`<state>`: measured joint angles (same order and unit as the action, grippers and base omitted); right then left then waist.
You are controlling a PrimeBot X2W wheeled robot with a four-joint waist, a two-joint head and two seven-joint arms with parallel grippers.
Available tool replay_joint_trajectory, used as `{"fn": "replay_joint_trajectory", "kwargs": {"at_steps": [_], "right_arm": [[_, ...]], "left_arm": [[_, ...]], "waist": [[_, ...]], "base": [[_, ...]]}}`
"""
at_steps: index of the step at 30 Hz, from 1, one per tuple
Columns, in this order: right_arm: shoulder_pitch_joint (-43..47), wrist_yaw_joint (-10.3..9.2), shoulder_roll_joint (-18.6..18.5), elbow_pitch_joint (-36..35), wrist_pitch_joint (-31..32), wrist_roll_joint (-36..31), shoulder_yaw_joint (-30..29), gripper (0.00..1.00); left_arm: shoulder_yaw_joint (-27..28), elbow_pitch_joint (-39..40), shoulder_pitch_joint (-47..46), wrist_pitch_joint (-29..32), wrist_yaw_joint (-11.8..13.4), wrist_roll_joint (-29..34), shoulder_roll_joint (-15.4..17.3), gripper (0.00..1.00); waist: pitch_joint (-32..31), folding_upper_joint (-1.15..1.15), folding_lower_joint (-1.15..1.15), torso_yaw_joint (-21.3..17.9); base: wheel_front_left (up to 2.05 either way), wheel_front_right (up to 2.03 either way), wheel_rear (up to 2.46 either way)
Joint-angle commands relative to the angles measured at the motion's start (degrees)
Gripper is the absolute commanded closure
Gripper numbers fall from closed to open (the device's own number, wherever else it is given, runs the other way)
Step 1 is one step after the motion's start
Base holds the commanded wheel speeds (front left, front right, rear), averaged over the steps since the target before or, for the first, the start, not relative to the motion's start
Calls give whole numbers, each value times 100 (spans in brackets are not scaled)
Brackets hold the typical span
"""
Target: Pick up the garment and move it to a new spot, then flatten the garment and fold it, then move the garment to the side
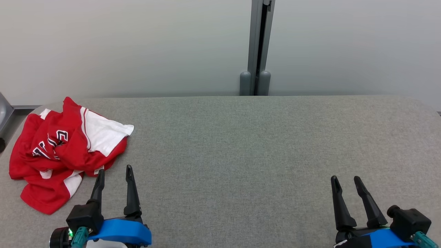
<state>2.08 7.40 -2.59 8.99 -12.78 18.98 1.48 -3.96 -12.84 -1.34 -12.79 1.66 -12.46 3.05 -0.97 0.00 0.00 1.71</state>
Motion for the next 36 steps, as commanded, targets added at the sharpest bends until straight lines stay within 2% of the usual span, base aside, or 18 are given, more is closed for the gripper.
{"fn": "replay_joint_trajectory", "kwargs": {"at_steps": [1,19,36], "right_arm": [[64,14,-45,-8,-63,-118,13,0],[135,15,-49,36,-243,-708,97,0],[132,16,-47,116,-247,-533,43,0]], "left_arm": [[-10,5,-1,-62,15,113,24,0],[-129,-140,10,-241,-158,420,26,0],[-165,-244,-47,-206,-13,300,60,0]], "waist": [[-3,0,0,3],[-37,0,0,35],[-33,0,0,51]], "base": [[0,0,0],[0,0,0],[0,0,0]]}}
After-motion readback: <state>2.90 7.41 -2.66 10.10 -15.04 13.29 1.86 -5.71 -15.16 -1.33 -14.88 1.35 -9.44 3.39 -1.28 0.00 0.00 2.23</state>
